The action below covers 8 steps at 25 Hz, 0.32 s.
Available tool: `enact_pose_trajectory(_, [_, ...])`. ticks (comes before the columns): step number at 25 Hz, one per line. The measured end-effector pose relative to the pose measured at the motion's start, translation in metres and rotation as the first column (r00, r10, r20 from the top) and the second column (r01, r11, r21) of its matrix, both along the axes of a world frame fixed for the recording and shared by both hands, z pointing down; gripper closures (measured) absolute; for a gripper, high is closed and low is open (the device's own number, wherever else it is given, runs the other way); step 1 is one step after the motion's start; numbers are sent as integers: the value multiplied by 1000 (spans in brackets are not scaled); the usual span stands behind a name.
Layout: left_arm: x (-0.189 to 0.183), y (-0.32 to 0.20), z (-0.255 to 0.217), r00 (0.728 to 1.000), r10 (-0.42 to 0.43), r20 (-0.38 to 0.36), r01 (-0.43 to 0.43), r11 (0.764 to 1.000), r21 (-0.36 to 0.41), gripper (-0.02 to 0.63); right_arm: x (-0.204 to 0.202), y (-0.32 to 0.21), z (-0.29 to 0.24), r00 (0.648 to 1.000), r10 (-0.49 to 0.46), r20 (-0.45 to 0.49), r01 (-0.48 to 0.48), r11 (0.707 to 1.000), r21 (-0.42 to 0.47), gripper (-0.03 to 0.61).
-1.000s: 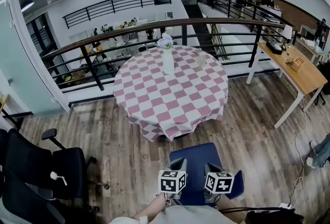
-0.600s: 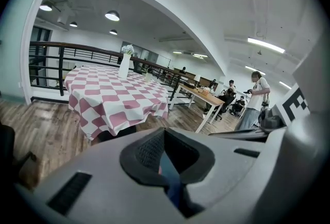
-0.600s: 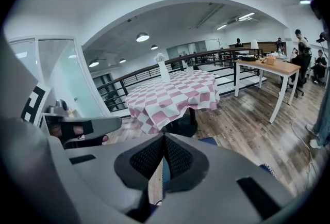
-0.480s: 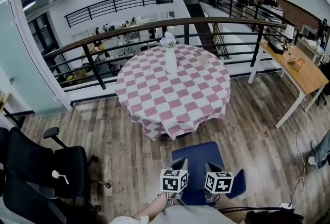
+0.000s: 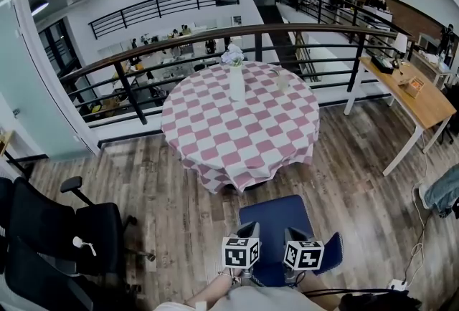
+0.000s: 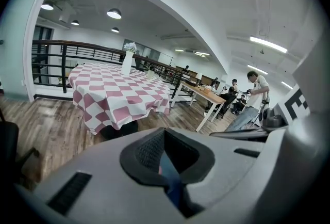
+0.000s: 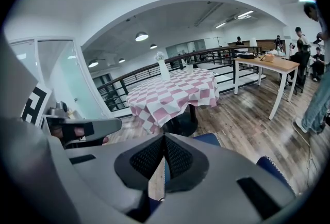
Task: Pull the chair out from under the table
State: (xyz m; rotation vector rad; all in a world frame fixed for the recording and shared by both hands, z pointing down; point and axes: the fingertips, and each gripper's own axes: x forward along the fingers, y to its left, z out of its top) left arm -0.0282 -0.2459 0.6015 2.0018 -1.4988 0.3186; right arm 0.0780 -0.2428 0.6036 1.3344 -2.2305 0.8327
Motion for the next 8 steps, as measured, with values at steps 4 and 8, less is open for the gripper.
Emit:
enact_pose_trajectory(4, [0, 3, 2, 1000, -2, -3, 2, 1000, -8, 609, 0, 2, 0, 1000, 0, -2, 0, 1000, -1, 561])
enact_pose_trajectory(8, [1, 6, 3, 1000, 0, 0, 0, 1000, -9, 609, 3, 6, 1, 1000, 5, -2, -5, 1000, -4, 561])
